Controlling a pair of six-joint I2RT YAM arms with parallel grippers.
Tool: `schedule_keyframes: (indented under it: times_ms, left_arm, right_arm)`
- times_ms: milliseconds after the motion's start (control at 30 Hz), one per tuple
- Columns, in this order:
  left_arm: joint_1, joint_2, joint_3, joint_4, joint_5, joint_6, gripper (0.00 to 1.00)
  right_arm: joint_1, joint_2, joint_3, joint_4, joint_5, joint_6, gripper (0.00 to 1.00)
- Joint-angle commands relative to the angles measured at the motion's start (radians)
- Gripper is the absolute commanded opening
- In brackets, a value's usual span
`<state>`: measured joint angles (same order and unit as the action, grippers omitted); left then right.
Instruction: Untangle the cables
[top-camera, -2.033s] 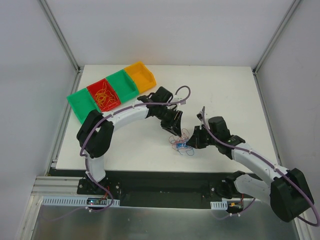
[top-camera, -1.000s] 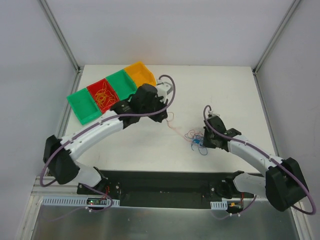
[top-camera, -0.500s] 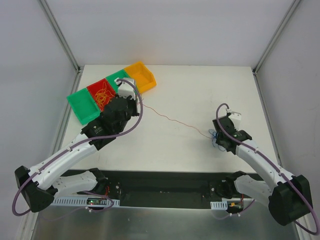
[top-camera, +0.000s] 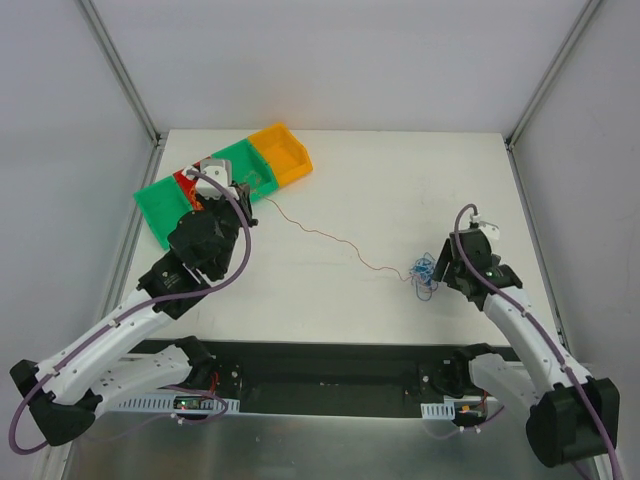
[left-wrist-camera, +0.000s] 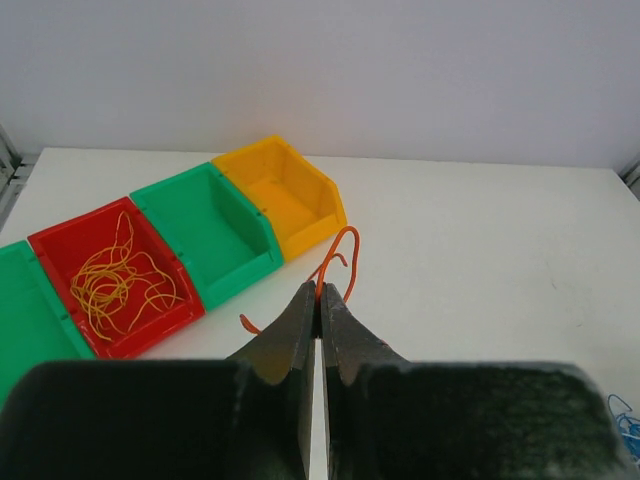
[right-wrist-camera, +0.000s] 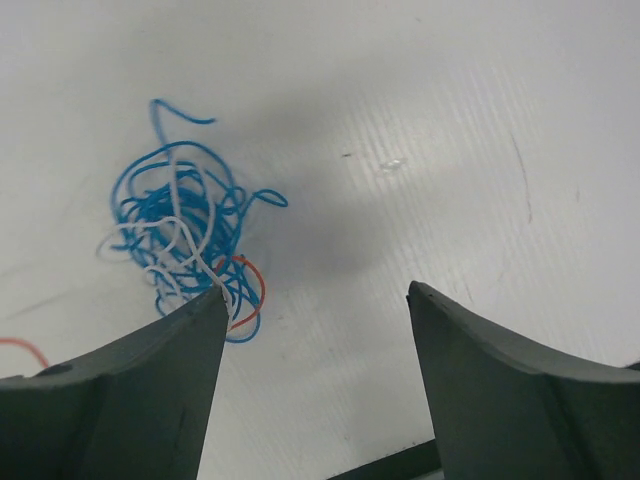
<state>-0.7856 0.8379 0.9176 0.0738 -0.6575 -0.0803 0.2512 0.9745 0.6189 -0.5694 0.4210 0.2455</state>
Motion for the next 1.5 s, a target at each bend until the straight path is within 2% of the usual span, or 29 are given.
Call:
schedule_keyframes:
  times_ms: [0,67,167,267,333,400,467,600,800,933,1167,1300,1400,1467]
  left_arm:
    - [0.000,0.003,-0.009,0.069,0.002,0.005,0.00]
    - [-0.001,0.015,-0.006,0.058,0.038,-0.009,0.00]
    - [0.000,0.033,0.010,0.026,0.082,-0.038,0.00]
    - [0.000,0.036,0.010,0.020,0.116,-0.062,0.00]
    - [0.000,0.047,0.012,0.017,0.133,-0.065,0.00]
    - [-0.001,0.055,0.017,0.015,0.145,-0.064,0.00]
    - [-0.001,0.056,0.012,0.014,0.150,-0.064,0.00]
    - [-0.001,0.058,0.018,0.011,0.157,-0.062,0.00]
    - [-0.001,0.049,0.018,0.009,0.179,-0.069,0.00]
    - [0.000,0.047,0.018,0.008,0.176,-0.062,0.00]
    - [0.000,0.038,0.021,0.004,0.213,-0.076,0.00]
    - [-0.001,0.038,0.023,0.003,0.208,-0.072,0.00]
    - [0.000,0.033,0.024,0.001,0.213,-0.072,0.00]
    - [0.000,0.033,0.023,0.003,0.213,-0.072,0.00]
  right_arm:
    - [0.000,-0.140,0.016,0.074,-0.154,-0.109,0.76]
    - [0.003,-0.169,0.019,0.080,-0.195,-0.106,0.77]
    - [0.008,-0.169,0.004,0.079,-0.283,0.001,0.76]
    - [0.025,-0.140,-0.045,0.118,-0.410,0.214,0.76]
    - [0.052,-0.138,-0.118,0.248,-0.554,0.358,0.75]
    - [0.112,-0.138,-0.192,0.388,-0.573,0.544,0.74]
    - [0.186,-0.131,-0.225,0.448,-0.512,0.704,0.73]
    - [0.292,-0.074,-0.193,0.448,-0.341,0.753,0.72]
    - [0.304,0.075,-0.202,0.601,-0.410,0.843,0.61]
    - [0.323,0.118,-0.228,0.683,-0.377,0.932,0.56]
    - [0.323,0.187,-0.219,0.697,-0.320,0.986,0.51]
    - [0.327,0.197,-0.251,0.707,-0.311,1.046,0.43]
    - [0.327,0.210,-0.245,0.704,-0.307,1.049,0.33]
    - [0.329,0.222,-0.231,0.692,-0.312,1.049,0.32]
